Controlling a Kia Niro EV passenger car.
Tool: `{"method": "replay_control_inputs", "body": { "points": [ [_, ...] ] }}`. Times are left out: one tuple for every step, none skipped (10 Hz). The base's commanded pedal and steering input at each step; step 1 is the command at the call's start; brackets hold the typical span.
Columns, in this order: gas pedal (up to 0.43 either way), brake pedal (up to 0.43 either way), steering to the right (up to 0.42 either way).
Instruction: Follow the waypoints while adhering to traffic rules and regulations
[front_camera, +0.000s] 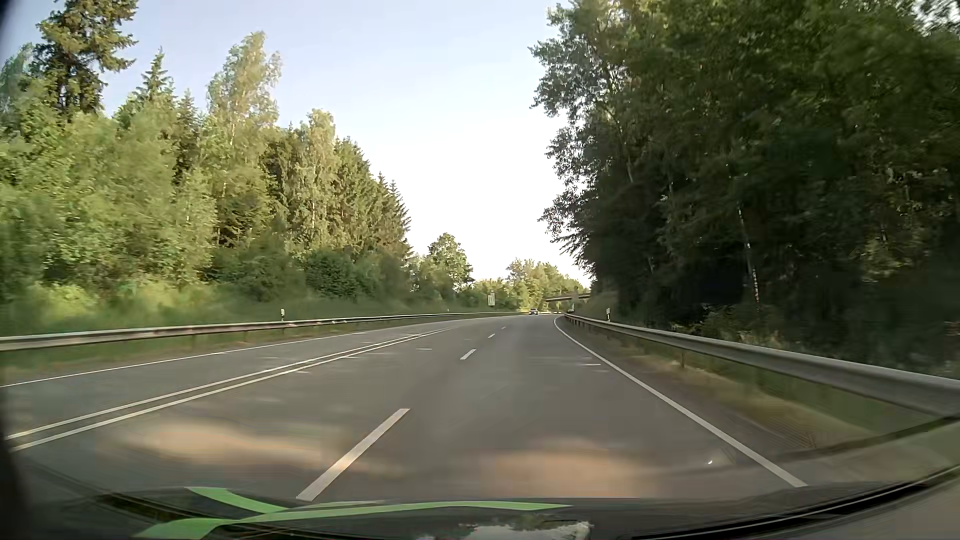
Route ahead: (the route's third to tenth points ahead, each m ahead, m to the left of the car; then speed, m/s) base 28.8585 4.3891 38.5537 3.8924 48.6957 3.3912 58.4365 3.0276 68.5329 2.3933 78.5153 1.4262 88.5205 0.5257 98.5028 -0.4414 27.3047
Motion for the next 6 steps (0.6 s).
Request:
{"method": "replay_control_inputs", "body": {
  "points": [
    [0.37, 0.0, 0.006],
    [0.37, 0.0, 0.006],
    [0.378, 0.0, 0.006],
    [0.409, 0.0, 0.006],
    [0.441, 0.0, 0.006],
    [0.449, 0.0, 0.006]
  ]
}}
